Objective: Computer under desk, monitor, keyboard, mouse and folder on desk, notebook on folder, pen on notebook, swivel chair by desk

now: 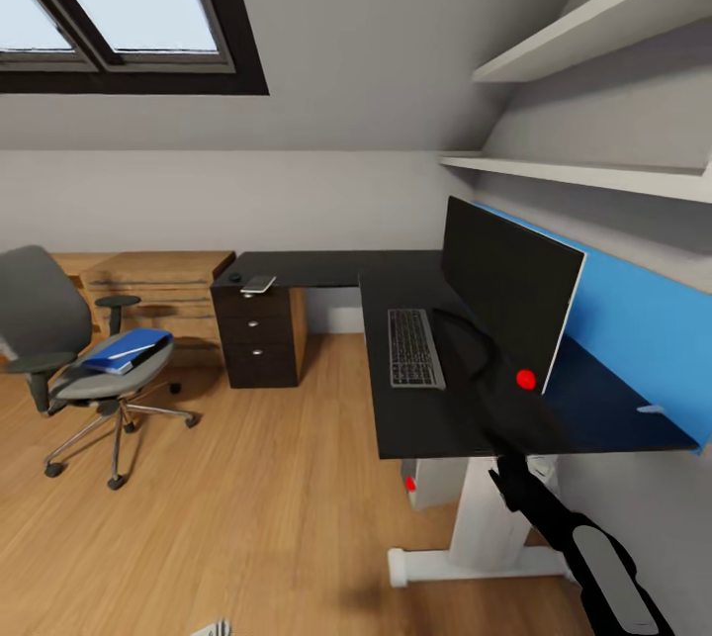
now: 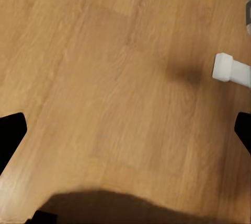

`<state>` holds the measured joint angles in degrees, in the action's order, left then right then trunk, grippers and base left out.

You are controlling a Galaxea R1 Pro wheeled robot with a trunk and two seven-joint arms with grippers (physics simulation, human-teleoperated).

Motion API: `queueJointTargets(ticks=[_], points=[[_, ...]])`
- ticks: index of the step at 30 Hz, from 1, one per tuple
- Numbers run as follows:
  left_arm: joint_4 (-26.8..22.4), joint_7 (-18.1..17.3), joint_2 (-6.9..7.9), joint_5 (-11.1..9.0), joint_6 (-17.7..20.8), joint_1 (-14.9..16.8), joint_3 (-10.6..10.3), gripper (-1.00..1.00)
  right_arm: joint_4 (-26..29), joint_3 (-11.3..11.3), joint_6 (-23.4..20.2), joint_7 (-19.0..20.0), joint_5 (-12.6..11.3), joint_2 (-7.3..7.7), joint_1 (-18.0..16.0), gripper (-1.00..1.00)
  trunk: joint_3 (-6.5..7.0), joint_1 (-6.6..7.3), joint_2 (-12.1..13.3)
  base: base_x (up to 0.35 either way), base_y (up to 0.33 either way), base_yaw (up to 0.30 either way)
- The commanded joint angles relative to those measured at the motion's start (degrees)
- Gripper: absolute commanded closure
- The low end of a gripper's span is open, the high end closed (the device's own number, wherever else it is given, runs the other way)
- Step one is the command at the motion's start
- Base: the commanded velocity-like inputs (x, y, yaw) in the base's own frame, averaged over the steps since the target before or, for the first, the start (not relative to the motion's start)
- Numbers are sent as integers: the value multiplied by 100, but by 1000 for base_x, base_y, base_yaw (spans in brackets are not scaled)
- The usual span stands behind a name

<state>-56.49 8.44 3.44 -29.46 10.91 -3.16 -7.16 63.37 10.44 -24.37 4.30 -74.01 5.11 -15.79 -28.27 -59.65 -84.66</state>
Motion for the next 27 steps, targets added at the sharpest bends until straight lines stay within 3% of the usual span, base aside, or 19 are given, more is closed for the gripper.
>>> queueJointTargets(ticks=[1, 4, 7, 11, 13, 15, 16, 17, 19, 20, 21, 22, 27], points=[[-15, 53, 7, -59, 17, -1, -23, -100, 0, 11, -33, 10, -17, -1, -3, -100, -5, 3, -3, -336, -1, 0], [-12, 71, 7, -54, 17, -1, -23, -100, 0, -5, -20, 6, 45, -13, -3, -100, -5, 3, -3, -281, 0, 0], [-11, 76, 7, -50, 15, -1, -24, -100, -3, -28, 124, -1, 298, -34, -3, -100, -5, 3, -3, -87, 0, 0], [-11, 78, 7, -44, 10, -1, -26, -100, -10, -309, 599, -7, 1176, -233, -3, -100, 31, 47, 77, -24, 0, 0], [-11, 79, 7, -43, 9, -1, -30, -100, -412, -649, 1197, -20, 2250, -441, 8, -100, 67, 91, 157, -5, 0, 0], [-11, 79, 4, -42, 8, -1, -31, -100, -1079, -819, 1797, 0, 3160, -550, 12, -100, 103, 135, 237, -2, 0, 0], [-11, 79, 1, -42, 8, -1, -31, -100, -1559, -882, 2372, 21, 3808, -604, 13, -100, 121, 157, 277, 0, 0, 0], [-11, 81, 1, -42, 8, -1, -31, -100, -1702, -895, 2581, 26, 4000, -621, 15, -100, 139, 179, 318, 0, 0, 0], [-11, 85, 2, -42, 8, -1, -31, -100, -2345, -930, 3610, 39, 4724, -701, 54, -100, 175, 223, 398, 0, 0, 0], [-11, 85, 3, -42, 8, -1, -31, -100, -2479, -935, 3797, 42, 4816, -714, 62, -100, 193, 245, 438, 0, 0, 0], [-11, 86, 4, -42, 8, -1, -31, -100, -2997, -957, 4325, 78, 5004, -744, 77, -100, 211, 267, 478, 0, 0, 0], [-9, 87, 2, -42, 8, -1, -31, -100, -3299, -969, 4557, 98, 5076, -755, 83, -100, 229, 289, 518, 0, 0, 0], [18, 88, 6, -44, 8, -1, -31, -100, -3917, -985, 4946, 170, 5206, -818, 94, -100, 318, 399, 719, 0, 0, 0]])
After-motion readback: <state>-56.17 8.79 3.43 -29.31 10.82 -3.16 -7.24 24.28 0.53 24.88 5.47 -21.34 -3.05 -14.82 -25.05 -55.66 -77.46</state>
